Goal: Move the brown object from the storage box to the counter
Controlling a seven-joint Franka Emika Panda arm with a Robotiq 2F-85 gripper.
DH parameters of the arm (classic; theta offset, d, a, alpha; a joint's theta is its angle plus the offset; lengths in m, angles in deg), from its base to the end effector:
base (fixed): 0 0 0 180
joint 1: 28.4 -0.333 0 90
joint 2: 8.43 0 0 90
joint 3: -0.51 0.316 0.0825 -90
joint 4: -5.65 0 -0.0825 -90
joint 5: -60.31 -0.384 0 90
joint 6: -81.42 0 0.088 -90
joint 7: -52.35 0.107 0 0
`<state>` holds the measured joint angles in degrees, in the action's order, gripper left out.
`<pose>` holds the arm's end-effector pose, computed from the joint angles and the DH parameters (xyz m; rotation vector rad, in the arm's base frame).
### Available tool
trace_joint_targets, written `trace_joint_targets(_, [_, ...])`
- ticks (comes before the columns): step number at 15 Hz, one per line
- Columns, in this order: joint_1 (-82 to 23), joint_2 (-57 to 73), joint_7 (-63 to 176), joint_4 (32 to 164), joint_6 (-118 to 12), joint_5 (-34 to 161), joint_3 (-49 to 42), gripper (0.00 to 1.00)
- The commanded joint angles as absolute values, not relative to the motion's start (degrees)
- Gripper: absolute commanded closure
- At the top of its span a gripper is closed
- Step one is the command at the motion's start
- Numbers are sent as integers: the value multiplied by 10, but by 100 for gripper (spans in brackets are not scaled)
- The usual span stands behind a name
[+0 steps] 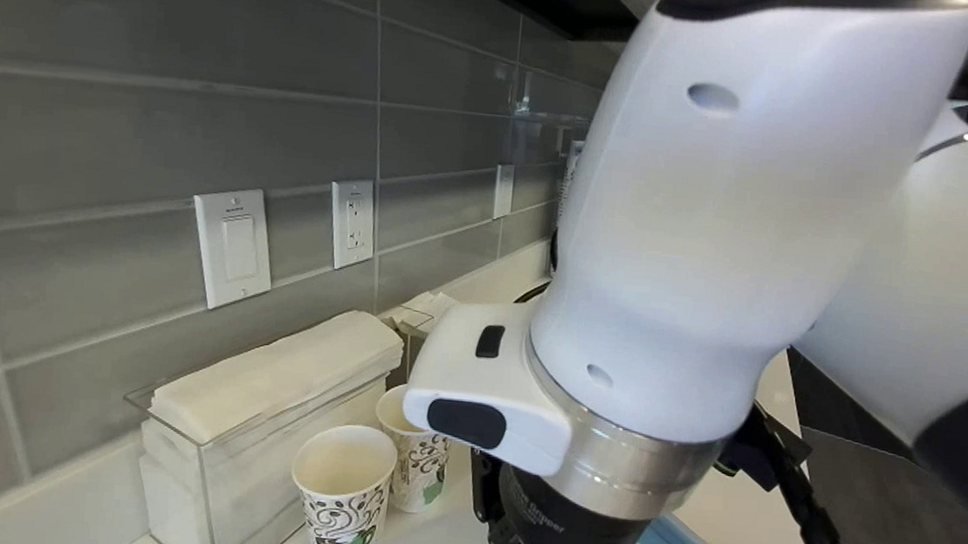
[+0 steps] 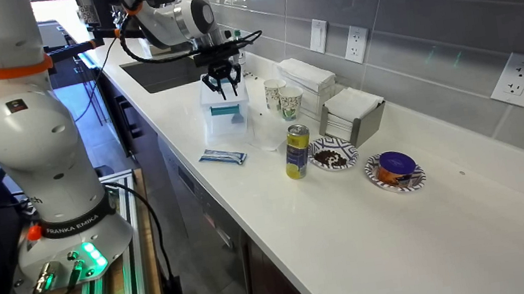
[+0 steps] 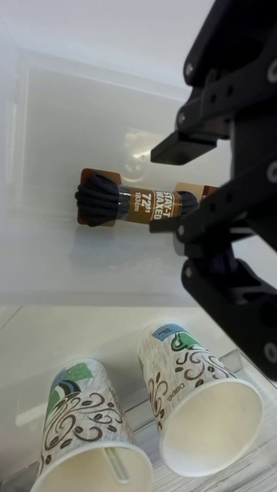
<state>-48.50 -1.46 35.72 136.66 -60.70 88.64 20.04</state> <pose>0.4103 0.3417 0.3097 2.2410 1.8090 0.2000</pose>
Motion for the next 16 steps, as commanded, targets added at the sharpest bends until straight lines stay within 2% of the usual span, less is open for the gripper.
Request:
trace_joint_targets(1, [-497, 6, 409, 1368, -621, 949, 191, 50])
trace_joint_targets(4, [-501, 25, 437, 1364, -622, 988, 189, 49])
trace_joint_targets(11, [-515, 61, 512, 1354, -616, 1083, 178, 52])
trace_joint_targets(16, [-513, 83, 541, 1349, -625, 1124, 175, 46])
